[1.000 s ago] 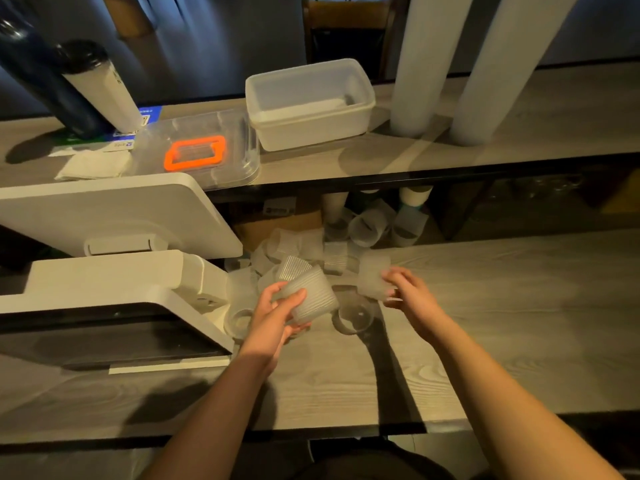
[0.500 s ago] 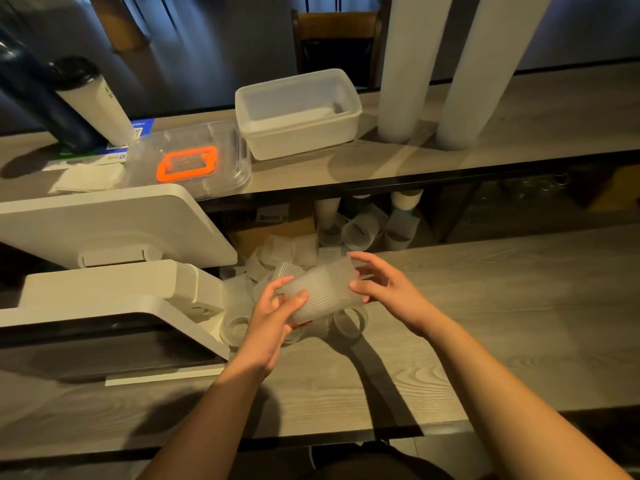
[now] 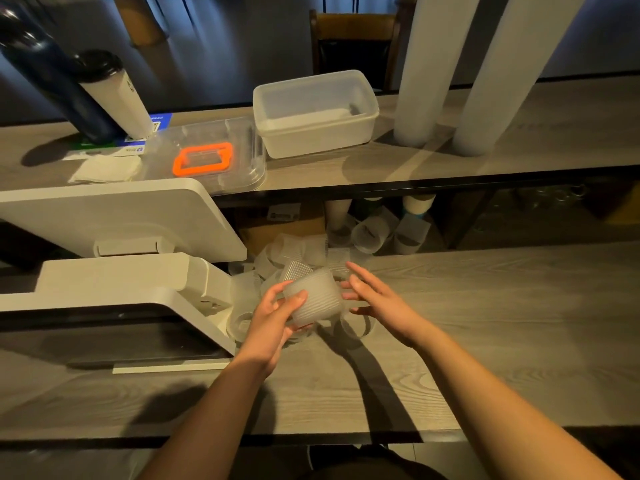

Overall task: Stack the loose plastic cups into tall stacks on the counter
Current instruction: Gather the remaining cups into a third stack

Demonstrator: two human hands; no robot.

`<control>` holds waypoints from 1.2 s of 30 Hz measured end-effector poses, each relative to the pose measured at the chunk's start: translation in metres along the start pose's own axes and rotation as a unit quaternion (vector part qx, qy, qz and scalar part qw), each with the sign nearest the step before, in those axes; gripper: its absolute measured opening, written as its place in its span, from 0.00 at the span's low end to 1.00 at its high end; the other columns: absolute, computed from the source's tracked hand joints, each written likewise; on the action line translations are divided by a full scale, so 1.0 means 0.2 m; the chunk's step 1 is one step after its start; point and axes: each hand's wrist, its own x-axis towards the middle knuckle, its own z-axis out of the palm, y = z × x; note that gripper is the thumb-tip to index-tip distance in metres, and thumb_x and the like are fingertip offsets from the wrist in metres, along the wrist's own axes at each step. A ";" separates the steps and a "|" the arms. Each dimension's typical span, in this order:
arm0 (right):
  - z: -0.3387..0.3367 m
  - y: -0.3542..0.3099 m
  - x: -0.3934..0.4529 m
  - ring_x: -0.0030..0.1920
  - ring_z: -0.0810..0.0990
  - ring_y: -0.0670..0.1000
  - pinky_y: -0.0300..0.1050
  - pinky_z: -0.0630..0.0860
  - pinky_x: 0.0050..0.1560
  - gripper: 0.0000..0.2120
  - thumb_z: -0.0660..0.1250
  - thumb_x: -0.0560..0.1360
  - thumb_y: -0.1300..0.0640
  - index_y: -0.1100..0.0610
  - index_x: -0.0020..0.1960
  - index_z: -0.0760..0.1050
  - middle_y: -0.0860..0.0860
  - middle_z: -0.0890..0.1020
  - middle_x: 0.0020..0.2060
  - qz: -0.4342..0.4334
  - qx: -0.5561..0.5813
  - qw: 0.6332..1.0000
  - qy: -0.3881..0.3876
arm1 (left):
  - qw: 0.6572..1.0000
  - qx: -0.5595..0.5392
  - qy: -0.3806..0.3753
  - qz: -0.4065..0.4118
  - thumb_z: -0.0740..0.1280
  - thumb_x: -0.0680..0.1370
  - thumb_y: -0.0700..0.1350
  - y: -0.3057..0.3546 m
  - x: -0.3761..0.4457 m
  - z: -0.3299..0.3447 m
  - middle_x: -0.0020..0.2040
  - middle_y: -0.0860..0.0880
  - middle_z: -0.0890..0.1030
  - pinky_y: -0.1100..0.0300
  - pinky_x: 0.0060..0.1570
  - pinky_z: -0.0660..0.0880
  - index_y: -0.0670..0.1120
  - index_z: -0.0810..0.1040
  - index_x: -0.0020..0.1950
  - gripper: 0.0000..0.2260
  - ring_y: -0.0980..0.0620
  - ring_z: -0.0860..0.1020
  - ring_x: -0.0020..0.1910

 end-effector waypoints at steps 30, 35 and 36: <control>-0.10 0.10 0.10 0.60 0.81 0.55 0.50 0.75 0.65 0.27 0.71 0.71 0.49 0.59 0.67 0.75 0.56 0.83 0.58 0.012 0.189 0.979 0.074 | 1.000 -0.027 -0.009 0.003 0.72 0.65 0.39 -0.09 0.06 -0.11 0.62 0.42 0.74 0.51 0.47 0.79 0.49 0.71 0.63 0.27 0.42 0.76 0.58; -0.02 0.08 0.11 0.60 0.81 0.51 0.54 0.74 0.68 0.24 0.73 0.74 0.52 0.54 0.68 0.75 0.50 0.83 0.59 -0.008 0.123 0.989 0.078 | 1.000 0.012 -0.010 0.022 0.73 0.64 0.39 -0.08 0.07 -0.08 0.63 0.44 0.76 0.53 0.47 0.80 0.50 0.72 0.62 0.28 0.42 0.77 0.59; -0.01 0.08 0.11 0.60 0.81 0.50 0.54 0.74 0.68 0.22 0.72 0.75 0.53 0.53 0.68 0.75 0.50 0.83 0.59 -0.011 0.123 0.989 0.080 | 0.999 0.022 -0.006 0.024 0.74 0.63 0.40 -0.08 0.07 -0.08 0.63 0.44 0.76 0.52 0.48 0.80 0.51 0.72 0.61 0.28 0.42 0.76 0.59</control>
